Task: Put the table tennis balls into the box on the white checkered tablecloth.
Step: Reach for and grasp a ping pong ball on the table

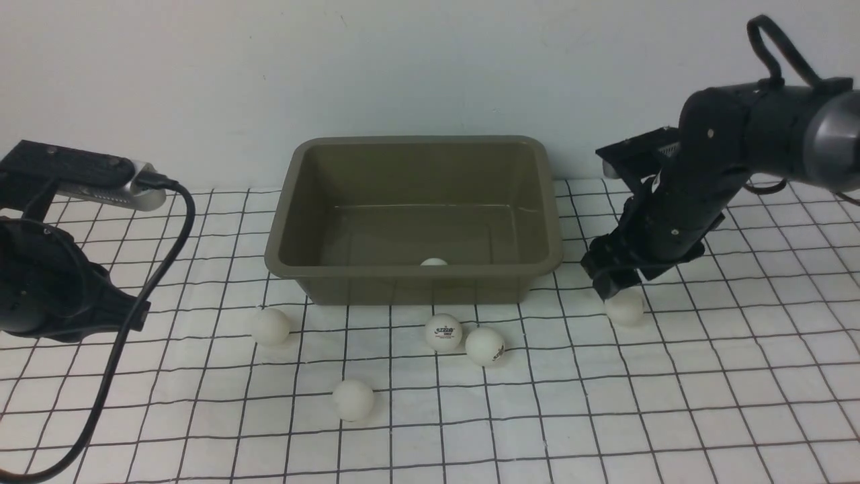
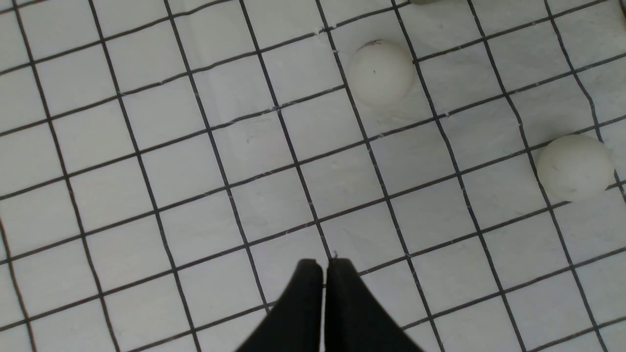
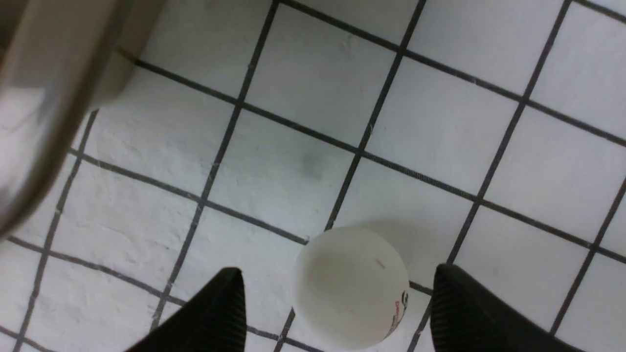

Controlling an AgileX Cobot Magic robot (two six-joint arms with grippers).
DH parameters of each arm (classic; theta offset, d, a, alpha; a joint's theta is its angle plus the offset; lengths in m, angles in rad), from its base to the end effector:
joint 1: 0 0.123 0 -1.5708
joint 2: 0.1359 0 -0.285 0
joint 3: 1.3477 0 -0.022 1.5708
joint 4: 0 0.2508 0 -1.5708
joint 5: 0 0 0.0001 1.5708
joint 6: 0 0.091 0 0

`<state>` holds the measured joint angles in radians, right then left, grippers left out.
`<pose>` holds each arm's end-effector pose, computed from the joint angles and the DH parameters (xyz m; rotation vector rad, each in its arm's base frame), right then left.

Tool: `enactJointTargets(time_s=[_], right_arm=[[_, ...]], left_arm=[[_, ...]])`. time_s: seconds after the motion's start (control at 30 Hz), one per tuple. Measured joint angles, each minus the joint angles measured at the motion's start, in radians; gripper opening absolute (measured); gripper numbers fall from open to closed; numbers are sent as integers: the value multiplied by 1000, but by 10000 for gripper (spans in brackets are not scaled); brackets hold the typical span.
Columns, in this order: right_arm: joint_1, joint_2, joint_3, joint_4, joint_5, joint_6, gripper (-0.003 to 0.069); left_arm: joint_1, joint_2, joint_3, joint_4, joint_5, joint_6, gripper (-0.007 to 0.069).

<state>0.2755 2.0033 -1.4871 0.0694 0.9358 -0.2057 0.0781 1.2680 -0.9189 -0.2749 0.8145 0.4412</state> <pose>0.3924 0.1162 0.1899 -0.6491 2.8636 0.0988 0.2450 0.0011 0.2826 0.2911 2.5849 -0.1443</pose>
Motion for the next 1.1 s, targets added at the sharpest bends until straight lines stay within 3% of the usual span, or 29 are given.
enactJointTargets(time_s=[0.47,0.63,0.8,1.1], right_arm=[[0,75,0,-18,-23,-2,458],[0,84,0,-21,-29,0,358],[0,84,-15,-52,15,5,358],[17,84,-372,-155,245,88,358]], left_arm=[[0,0,0,0,0,0,-3],[0,0,0,0,0,0,-3],[0,0,0,0,0,0,-3],[0,0,0,0,0,0,-3]])
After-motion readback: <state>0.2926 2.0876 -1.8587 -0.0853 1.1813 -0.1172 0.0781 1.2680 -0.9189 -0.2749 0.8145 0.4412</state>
